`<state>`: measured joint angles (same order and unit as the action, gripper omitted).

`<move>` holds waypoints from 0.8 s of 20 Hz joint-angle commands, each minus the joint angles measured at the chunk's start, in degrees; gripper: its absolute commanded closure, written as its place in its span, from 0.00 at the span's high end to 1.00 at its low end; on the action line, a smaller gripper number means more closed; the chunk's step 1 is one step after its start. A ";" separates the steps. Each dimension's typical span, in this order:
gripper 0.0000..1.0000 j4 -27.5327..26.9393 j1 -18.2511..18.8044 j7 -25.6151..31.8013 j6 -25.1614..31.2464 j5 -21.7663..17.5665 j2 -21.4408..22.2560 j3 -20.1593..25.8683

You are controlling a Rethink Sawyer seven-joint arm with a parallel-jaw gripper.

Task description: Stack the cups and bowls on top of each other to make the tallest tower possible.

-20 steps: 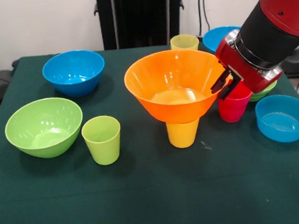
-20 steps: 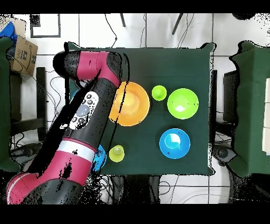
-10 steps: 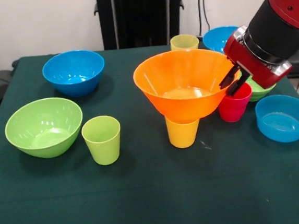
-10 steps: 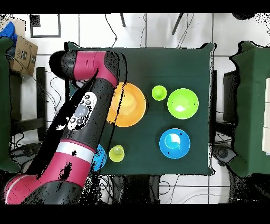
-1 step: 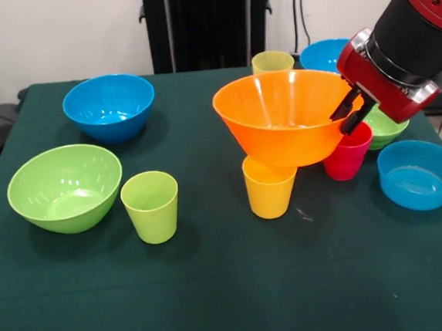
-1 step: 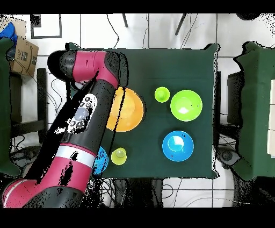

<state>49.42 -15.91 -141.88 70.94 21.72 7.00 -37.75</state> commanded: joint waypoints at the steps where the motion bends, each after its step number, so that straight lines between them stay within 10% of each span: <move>1: 0.00 2.42 -0.80 1.42 1.80 -4.14 -0.94 6.99; 16: 0.00 1.94 -0.39 0.81 -2.25 -7.84 -2.90 4.24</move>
<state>49.41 -15.99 -141.88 70.93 19.87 6.34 -37.77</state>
